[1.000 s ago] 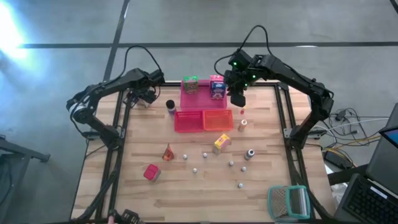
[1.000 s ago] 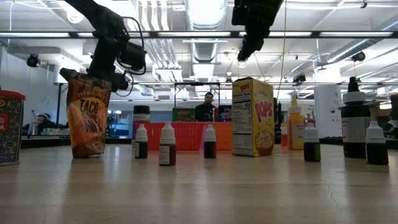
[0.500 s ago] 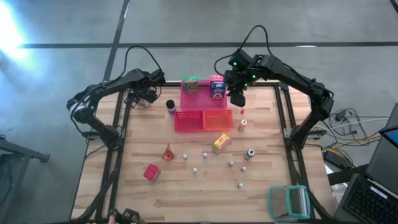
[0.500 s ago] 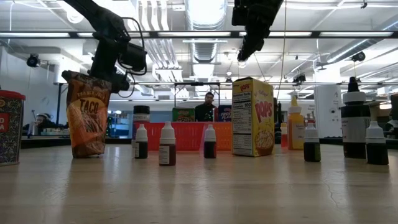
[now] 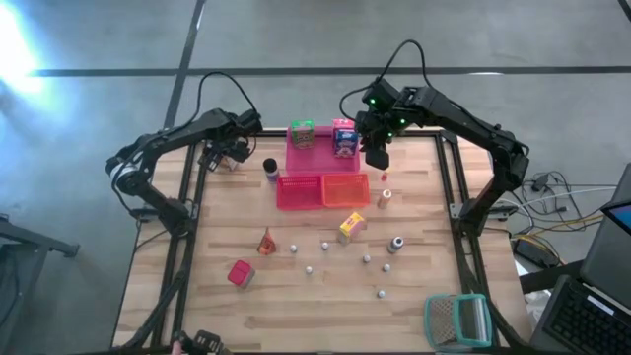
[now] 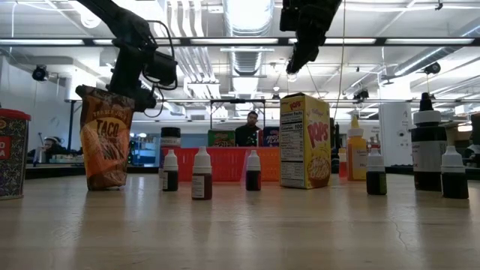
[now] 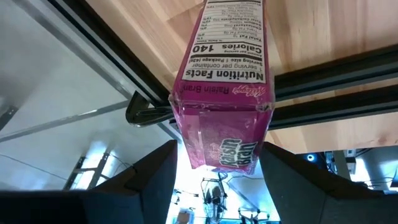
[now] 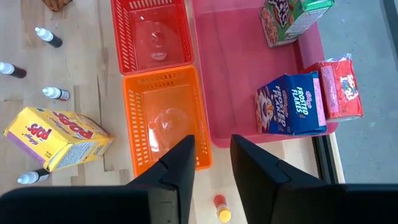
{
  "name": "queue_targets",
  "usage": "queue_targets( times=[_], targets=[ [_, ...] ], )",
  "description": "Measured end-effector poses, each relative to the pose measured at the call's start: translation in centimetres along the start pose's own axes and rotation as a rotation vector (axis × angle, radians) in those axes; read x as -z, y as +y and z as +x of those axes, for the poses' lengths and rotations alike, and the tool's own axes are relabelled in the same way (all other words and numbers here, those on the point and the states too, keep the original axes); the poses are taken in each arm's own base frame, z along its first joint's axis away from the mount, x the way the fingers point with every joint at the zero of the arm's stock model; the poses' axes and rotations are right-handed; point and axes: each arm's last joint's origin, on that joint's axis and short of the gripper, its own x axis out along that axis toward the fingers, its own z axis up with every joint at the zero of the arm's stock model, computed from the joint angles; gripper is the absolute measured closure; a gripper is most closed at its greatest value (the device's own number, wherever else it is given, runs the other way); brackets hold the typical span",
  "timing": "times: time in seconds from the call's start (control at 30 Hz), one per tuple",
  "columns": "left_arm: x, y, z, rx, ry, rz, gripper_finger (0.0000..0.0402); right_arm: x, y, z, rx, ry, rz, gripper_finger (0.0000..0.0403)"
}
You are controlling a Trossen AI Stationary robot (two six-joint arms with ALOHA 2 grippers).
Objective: Pick & Place Kitchen Items
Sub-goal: Put the violet cereal box into the pink bin
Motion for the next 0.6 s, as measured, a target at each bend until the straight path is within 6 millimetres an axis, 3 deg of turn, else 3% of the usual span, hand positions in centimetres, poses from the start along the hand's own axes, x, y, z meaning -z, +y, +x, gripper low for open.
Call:
queue_targets(
  times=[0.33,0.6],
  targets=[
    [-0.4,0.1,0.5,0.021,0.017,0.007,0.0170,0.0,0.0,0.0,0.000,0.000,0.000,0.0338],
    [-1.0,0.3,1.5,0.060,0.062,-0.001,0.0170,0.0,0.0,0.0,-0.002,0.000,-0.001,0.0325]
  ],
)
